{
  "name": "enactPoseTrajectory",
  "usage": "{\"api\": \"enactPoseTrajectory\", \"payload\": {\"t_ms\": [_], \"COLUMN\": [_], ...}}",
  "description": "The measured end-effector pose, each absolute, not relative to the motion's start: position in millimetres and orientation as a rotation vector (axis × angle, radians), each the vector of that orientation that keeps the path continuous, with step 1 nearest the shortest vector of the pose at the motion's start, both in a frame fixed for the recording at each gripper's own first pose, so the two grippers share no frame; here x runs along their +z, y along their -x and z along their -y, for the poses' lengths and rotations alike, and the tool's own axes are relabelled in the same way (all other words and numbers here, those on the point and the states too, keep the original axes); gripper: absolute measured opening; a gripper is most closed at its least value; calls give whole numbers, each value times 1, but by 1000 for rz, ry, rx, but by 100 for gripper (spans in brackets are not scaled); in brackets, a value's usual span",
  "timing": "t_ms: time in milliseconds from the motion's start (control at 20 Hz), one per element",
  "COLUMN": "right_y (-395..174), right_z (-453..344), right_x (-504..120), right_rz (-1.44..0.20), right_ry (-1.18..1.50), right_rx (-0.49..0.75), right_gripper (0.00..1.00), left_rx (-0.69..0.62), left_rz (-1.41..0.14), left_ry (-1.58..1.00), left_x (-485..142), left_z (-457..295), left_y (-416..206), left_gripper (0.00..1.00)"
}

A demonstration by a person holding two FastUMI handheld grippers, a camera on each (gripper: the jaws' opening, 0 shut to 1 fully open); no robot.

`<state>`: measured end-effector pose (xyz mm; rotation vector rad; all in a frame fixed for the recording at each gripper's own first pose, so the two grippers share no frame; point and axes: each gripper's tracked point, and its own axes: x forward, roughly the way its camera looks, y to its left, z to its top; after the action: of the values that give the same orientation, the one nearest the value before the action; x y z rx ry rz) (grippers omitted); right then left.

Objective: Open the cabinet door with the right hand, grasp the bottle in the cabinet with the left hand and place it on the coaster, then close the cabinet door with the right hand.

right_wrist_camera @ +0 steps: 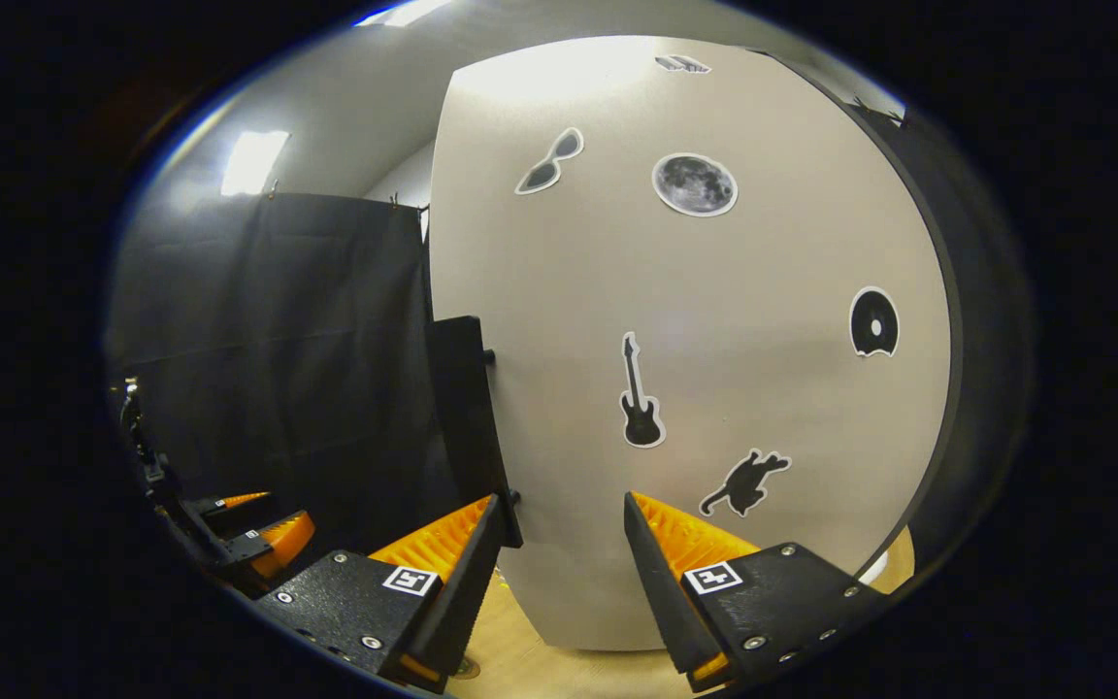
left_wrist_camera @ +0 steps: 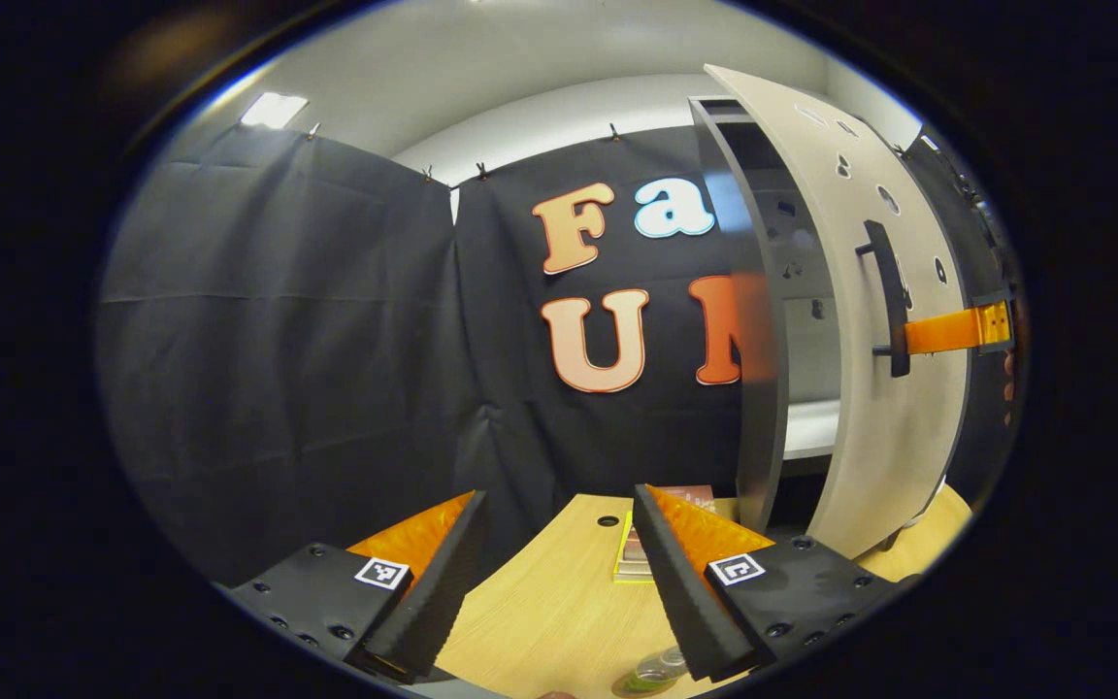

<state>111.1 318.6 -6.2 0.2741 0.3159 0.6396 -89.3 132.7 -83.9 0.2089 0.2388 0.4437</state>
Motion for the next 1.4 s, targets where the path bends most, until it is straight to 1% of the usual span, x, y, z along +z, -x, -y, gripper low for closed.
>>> {"api": "enactPoseTrajectory", "payload": {"t_ms": [250, 550, 800, 1150, 1300, 1400], "right_y": [-115, -119, -122, -128, -128, -119], "right_z": [-323, -328, -331, -333, -317, -297], "right_x": [-4, -6, -7, -6, 8, 14], "right_rz": [-322, -363, -368, -361, -318, -296], "right_ry": [-197, -217, -223, -242, -253, -238], "right_rx": [516, 436, 399, 394, 398, 390], "right_gripper": [78, 77, 77, 78, 78, 78], "left_rx": [359, 311, 301, 291, 280, 261], "left_rz": [-229, -214, -204, -194, -189, -177], "left_ry": [-141, -115, -104, -87, -98, -95], "left_x": [-85, -81, -80, -75, -69, -60], "left_z": [-143, -137, -126, -109, -101, -90], "left_y": [64, 49, 45, 37, 32, 26], "left_gripper": [96, 96, 97, 96, 96, 96]}}
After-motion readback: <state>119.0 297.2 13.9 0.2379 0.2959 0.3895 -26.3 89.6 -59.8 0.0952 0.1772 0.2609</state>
